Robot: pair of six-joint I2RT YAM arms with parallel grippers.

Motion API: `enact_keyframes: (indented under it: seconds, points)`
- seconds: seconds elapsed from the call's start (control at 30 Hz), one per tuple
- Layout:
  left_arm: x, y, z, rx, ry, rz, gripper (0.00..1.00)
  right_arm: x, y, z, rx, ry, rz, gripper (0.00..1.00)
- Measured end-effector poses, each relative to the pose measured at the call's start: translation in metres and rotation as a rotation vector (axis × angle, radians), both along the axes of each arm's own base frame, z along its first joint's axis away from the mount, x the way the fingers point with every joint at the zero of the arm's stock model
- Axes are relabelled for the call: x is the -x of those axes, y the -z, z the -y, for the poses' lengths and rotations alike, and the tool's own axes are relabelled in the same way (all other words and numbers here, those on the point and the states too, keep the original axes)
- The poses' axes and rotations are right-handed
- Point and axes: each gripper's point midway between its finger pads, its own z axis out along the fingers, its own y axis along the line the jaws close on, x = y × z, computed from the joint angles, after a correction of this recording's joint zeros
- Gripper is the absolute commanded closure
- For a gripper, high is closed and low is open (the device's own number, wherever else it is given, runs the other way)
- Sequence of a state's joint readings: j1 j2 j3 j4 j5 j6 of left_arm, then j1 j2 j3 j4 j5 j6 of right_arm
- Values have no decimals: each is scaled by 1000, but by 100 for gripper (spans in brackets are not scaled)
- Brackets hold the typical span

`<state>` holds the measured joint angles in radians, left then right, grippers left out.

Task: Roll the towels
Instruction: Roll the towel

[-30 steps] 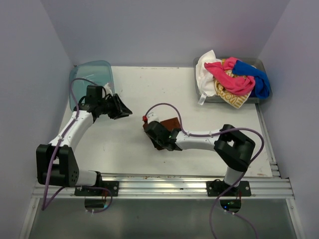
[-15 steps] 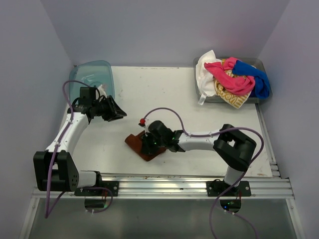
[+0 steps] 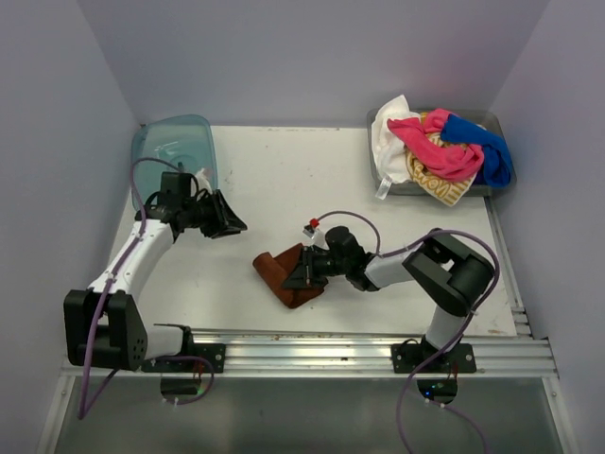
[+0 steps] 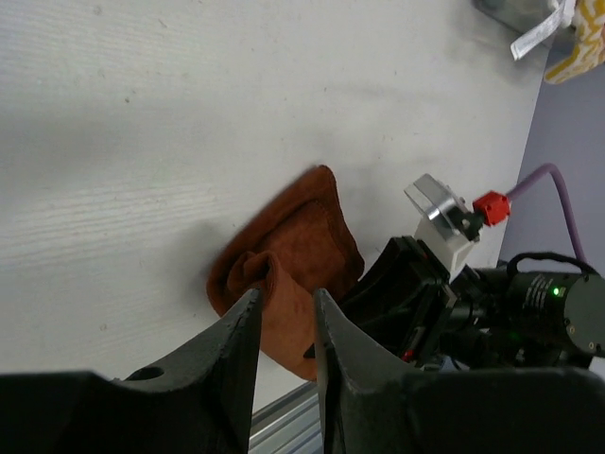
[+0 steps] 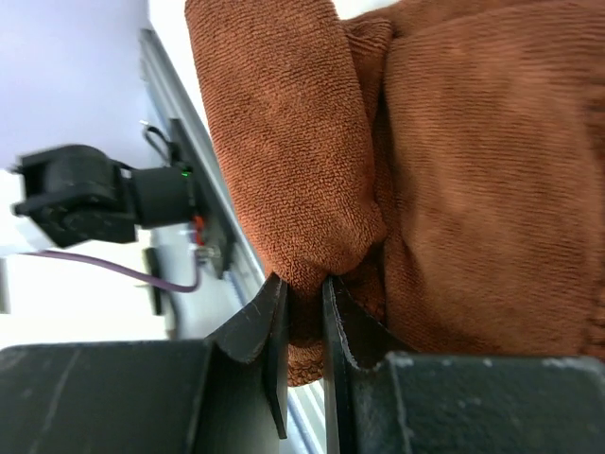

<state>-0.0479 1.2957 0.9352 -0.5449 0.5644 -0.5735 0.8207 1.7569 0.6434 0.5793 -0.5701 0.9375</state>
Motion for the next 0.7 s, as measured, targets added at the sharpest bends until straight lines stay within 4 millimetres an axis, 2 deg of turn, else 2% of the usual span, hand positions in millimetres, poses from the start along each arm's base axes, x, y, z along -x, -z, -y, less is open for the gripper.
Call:
enact_keyframes:
  seconds: [0.2,0.33,0.53,0.7]
  points:
    - [29,21,34,0,138,-35,71,-3,4,9,-84,55,-110,100]
    - [47,31,48,29,210,-66,71,-2,6,14,-125,83,-156,100]
    - [57,40,67,59,298,-76,71,-2,6,15,-147,99,-174,100]
    - [57,46,80,73,330,-73,72,-2,7,15,-147,102,-179,100]
